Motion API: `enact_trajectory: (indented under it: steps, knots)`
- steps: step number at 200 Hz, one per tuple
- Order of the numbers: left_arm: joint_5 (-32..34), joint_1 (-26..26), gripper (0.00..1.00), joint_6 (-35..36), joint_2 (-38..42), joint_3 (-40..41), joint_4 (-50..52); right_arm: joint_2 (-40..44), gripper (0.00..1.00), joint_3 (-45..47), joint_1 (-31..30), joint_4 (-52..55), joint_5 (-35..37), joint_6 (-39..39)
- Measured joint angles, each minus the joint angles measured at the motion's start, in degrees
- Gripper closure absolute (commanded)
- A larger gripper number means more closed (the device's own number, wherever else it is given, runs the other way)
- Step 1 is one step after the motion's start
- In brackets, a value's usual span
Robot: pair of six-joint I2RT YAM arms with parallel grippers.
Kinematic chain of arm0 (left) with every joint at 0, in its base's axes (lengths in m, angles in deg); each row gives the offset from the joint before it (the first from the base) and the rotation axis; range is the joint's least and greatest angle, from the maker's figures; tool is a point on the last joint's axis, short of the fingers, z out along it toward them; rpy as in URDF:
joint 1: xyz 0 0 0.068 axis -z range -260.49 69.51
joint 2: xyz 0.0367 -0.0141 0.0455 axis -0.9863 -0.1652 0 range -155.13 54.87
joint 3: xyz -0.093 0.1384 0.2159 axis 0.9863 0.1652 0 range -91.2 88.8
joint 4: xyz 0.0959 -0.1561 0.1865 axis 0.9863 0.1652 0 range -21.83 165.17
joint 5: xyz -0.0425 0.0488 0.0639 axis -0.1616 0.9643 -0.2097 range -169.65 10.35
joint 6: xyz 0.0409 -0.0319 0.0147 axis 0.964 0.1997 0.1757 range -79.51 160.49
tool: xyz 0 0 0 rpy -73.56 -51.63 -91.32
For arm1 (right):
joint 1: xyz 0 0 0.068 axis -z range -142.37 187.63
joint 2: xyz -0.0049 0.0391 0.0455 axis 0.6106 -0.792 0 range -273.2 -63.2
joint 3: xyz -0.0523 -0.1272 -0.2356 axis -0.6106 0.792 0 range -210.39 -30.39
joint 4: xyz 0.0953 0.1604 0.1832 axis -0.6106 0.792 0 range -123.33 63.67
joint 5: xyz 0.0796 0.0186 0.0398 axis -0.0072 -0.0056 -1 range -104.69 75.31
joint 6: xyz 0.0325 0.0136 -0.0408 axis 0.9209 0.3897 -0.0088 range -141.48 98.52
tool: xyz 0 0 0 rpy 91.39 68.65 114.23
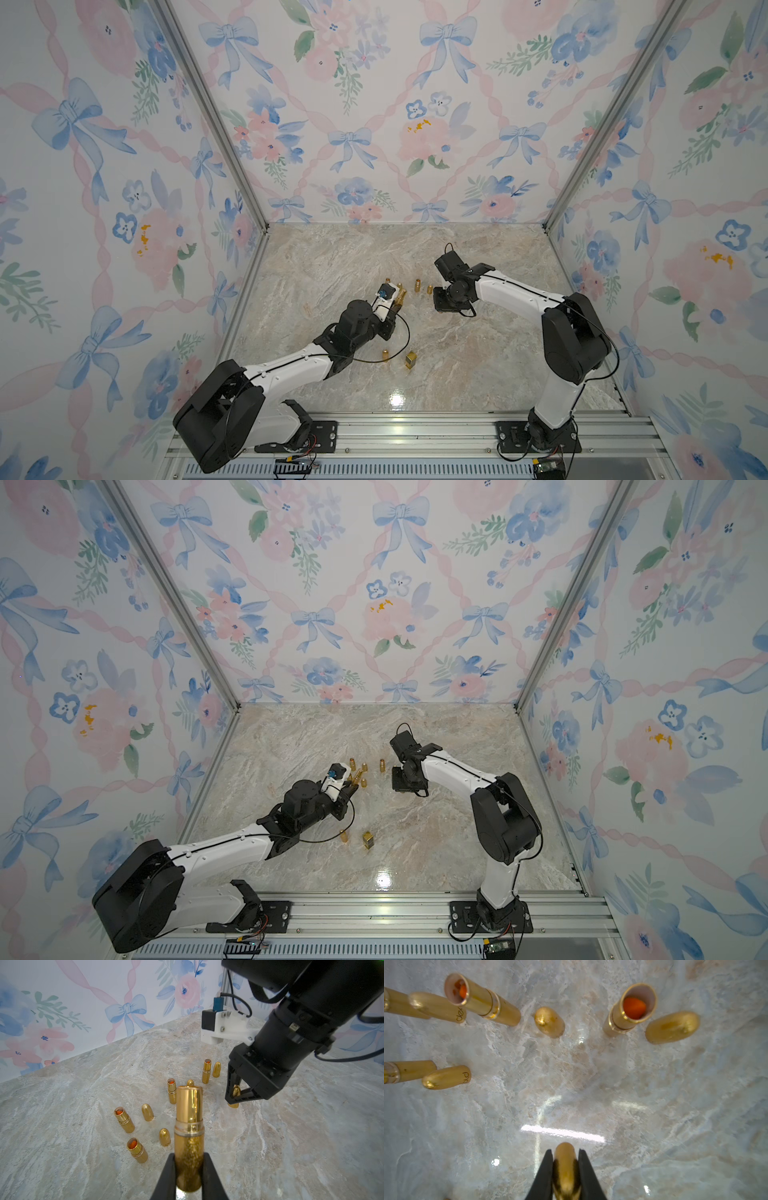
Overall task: Open the lipstick cap
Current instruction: Place the cover at the center of the board.
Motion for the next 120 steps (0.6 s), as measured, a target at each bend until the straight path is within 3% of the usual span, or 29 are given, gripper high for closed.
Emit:
enact_trajectory:
  steps: [120]
  knots:
    - [-0.2, -0.5, 1.00, -0.4, 0.0, 1.4, -3.9, -7.1, 0.81, -4.3, -1.9, -3.2, 4.6, -1.4]
